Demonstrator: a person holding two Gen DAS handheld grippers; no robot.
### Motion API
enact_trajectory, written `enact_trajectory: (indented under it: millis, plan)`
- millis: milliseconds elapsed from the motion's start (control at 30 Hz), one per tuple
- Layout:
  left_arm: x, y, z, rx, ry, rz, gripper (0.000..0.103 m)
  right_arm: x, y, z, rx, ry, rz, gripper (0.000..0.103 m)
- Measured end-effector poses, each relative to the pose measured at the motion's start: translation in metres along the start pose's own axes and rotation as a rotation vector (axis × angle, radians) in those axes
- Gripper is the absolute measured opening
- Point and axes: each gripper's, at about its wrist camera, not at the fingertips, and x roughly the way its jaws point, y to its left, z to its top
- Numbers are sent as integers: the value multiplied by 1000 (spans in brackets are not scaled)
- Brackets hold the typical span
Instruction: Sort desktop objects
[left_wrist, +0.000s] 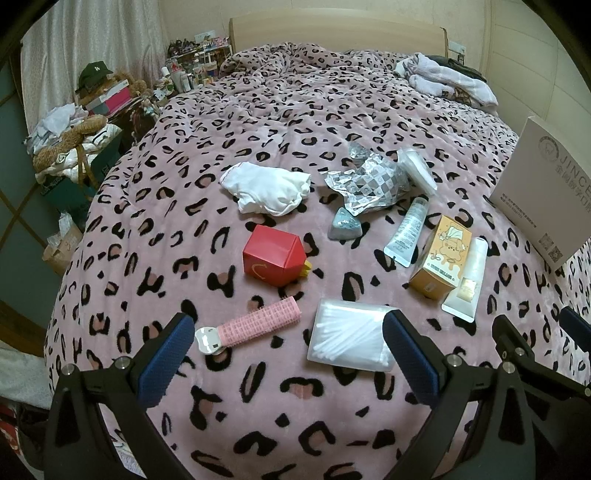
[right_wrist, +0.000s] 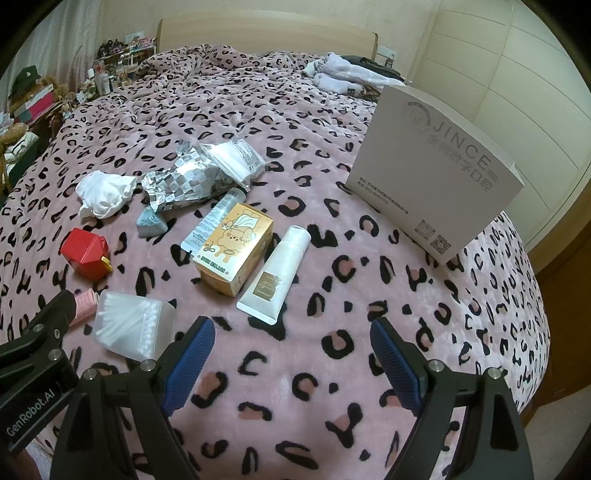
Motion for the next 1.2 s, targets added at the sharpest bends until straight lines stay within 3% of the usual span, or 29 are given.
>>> enact_trajectory:
  millis: [1200]
  plan:
    - [-4, 6, 0, -7, -7, -1, 103, -2, 2, 2, -5, -6, -5, 89]
